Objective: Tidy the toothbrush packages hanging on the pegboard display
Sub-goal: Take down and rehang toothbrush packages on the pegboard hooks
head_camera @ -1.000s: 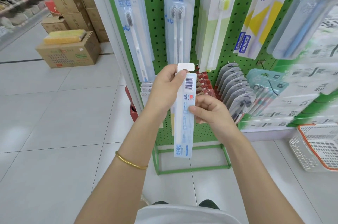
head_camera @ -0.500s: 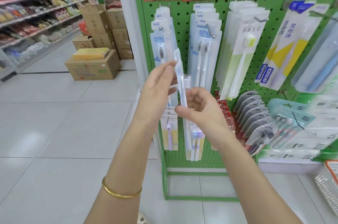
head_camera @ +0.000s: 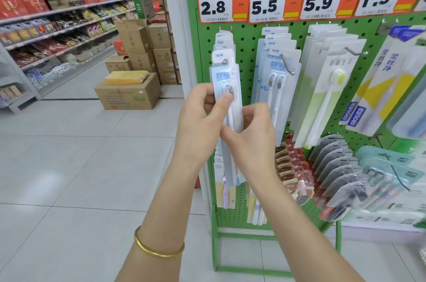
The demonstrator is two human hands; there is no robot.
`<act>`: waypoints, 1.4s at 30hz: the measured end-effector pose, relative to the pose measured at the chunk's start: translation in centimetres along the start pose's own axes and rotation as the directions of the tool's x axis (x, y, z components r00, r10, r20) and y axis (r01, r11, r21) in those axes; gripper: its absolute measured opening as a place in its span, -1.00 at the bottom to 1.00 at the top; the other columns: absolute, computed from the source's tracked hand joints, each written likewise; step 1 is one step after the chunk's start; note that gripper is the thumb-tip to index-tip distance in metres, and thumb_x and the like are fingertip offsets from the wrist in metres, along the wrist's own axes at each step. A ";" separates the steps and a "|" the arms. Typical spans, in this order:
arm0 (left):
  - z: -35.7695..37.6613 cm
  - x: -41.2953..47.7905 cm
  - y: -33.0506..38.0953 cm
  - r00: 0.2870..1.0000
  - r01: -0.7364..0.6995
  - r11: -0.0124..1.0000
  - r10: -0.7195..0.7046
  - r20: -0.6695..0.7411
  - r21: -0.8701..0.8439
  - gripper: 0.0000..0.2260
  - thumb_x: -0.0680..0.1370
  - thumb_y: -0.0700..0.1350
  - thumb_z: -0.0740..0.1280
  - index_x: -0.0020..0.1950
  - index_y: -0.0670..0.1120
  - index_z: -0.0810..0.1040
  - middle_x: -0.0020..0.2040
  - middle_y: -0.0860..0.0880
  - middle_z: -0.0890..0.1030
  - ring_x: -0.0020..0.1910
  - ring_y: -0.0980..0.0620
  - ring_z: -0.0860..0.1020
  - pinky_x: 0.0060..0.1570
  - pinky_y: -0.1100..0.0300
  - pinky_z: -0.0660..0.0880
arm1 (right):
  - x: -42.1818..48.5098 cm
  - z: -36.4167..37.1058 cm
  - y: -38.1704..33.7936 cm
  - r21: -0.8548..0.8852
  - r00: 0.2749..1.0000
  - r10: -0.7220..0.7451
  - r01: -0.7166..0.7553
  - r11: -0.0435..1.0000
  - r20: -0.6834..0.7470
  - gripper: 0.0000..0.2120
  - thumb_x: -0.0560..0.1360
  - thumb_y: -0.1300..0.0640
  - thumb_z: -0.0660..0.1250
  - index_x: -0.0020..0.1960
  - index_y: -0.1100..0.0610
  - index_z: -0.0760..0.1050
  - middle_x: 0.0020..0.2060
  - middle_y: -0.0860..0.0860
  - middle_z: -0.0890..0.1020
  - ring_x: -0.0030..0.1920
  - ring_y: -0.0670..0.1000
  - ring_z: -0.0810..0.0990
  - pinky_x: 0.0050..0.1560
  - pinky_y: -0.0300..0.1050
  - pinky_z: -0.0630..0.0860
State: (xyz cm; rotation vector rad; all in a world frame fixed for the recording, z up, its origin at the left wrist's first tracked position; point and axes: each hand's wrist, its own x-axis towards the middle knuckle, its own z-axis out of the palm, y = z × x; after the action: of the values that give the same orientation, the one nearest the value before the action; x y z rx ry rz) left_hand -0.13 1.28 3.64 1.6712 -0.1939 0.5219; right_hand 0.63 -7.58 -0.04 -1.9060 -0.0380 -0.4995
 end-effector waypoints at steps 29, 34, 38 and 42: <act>-1.3 4.2 -3.2 0.994 0.061 0.994 -0.069 0.083 0.090 -0.88 0.58 -0.14 0.30 0.07 0.04 0.42 0.06 0.00 0.56 0.04 0.06 0.53 0.13 0.09 0.50 | 11.1 1.8 -0.9 0.075 0.987 -0.160 0.159 0.984 0.003 -0.94 0.57 0.21 0.23 0.00 0.10 0.46 -0.07 -0.01 0.57 -0.09 -0.08 0.52 -0.08 -0.23 0.44; -1.6 4.0 -3.0 0.998 0.026 0.994 -0.031 0.047 0.102 -0.85 0.56 -0.15 0.32 0.05 0.06 0.41 -0.01 0.14 0.52 -0.07 0.32 0.49 -0.04 0.40 0.45 | 11.2 1.9 -0.8 0.130 0.990 -0.139 0.136 0.982 0.015 -0.96 0.55 0.21 0.27 -0.06 0.09 0.45 -0.23 -0.15 0.51 -0.23 -0.18 0.46 -0.16 -0.29 0.42; -1.2 3.8 -2.7 1.000 0.003 0.994 -0.005 0.019 0.109 -0.82 0.54 -0.16 0.36 0.07 0.03 0.42 -0.05 0.18 0.51 -0.13 0.39 0.47 -0.12 0.47 0.43 | 11.2 2.2 -0.7 0.154 0.991 -0.135 0.135 0.979 -0.007 -0.98 0.54 0.20 0.29 -0.07 0.12 0.47 -0.21 -0.08 0.54 -0.19 -0.10 0.48 -0.14 -0.25 0.44; -1.2 3.7 -2.6 1.000 -0.009 0.993 0.008 0.009 0.119 -0.83 0.54 -0.17 0.36 0.04 0.03 0.43 -0.07 0.17 0.51 -0.15 0.39 0.47 -0.11 0.45 0.43 | 10.7 2.5 -0.6 0.191 0.984 -0.157 0.171 0.967 -0.084 -0.95 0.57 0.23 0.23 -0.07 0.13 0.40 -0.25 -0.14 0.46 -0.27 -0.24 0.42 -0.22 -0.41 0.35</act>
State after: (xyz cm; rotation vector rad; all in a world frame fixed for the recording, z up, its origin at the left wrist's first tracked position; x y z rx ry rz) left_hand 3.95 3.52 3.10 1.7898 -0.1790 0.5422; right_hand 11.04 -7.37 3.57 -1.6979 -0.1959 -0.6486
